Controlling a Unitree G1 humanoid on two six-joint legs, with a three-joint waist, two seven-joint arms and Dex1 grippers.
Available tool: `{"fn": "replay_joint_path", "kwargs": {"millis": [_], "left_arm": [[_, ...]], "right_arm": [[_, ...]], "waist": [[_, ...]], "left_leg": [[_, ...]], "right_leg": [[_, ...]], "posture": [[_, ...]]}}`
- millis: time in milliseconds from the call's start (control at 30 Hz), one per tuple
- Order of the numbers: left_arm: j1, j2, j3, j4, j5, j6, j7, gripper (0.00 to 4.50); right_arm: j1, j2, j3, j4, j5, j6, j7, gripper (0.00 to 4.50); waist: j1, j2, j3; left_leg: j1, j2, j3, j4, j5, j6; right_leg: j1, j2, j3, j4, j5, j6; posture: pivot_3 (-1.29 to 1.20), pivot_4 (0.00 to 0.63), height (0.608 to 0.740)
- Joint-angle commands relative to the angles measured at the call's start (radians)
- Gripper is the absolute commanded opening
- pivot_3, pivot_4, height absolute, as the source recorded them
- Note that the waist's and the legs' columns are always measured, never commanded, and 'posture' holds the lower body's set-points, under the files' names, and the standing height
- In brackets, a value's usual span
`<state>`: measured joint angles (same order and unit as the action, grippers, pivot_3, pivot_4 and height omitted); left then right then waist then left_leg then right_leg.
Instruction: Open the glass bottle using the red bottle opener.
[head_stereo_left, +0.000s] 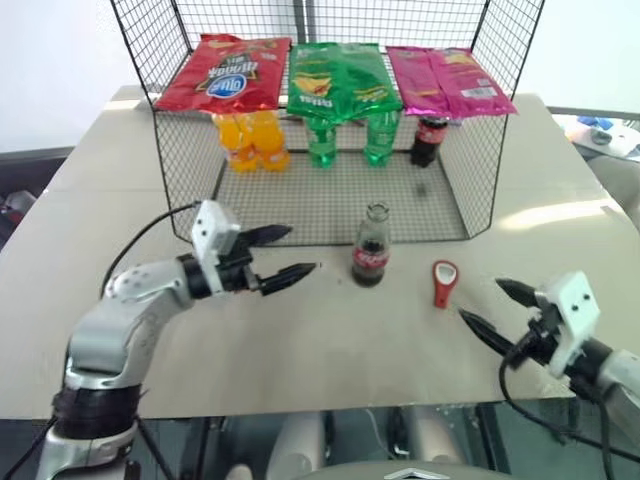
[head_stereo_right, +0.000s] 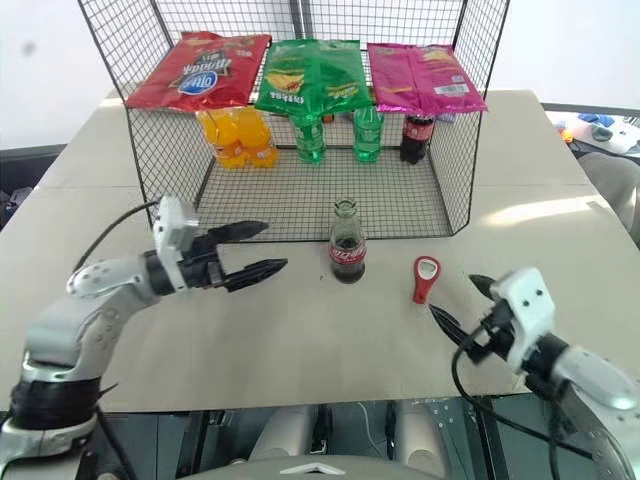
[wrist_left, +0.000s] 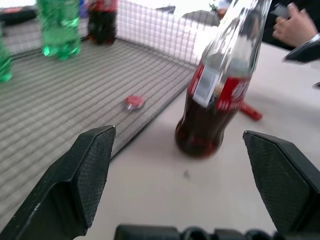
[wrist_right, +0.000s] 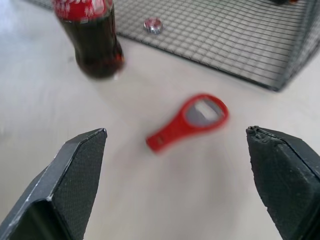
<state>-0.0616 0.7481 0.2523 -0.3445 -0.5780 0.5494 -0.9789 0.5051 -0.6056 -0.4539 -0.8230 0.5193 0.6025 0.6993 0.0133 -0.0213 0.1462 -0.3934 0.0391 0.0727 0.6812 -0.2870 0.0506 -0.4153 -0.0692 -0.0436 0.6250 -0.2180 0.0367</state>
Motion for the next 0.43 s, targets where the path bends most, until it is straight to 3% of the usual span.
{"fn": "replay_joint_path", "kwargs": {"millis": [33, 167, 433], "left_arm": [[0.075, 0.038, 0.107, -0.037, -0.027, -0.014, -0.018, 4.43], [0.176, 0.056, 0.175, -0.041, -0.026, -0.031, -0.03, 4.43], [0.201, 0.034, 0.186, -0.068, -0.045, -0.019, 0.023, 4.43]], "right_arm": [[0.072, -0.014, -0.094, 0.017, -0.011, -0.107, 0.08, 4.5], [0.118, -0.009, -0.146, 0.09, -0.019, -0.175, 0.114, 4.5], [0.143, -0.035, -0.196, 0.187, -0.04, -0.266, 0.18, 4.5]], "waist": [[0.001, -0.001, 0.001], [0.001, 0.0, 0.001], [0.003, 0.001, 0.002]], "left_leg": [[0.0, 0.0, 0.0, 0.0, 0.0, 0.0], [0.002, 0.0, 0.001, 0.0, 0.0, 0.0], [0.0, 0.0, 0.0, 0.0, -0.002, 0.001]], "right_leg": [[0.0, 0.0, -0.001, 0.0, 0.0, 0.0], [0.0, -0.002, 0.0, 0.0, -0.001, 0.001], [0.0, -0.004, 0.001, 0.0, 0.002, -0.003]], "posture": [[0.0, 0.15, 0.74], [0.0, 0.15, 0.74], [0.0, 0.15, 0.74]]}}
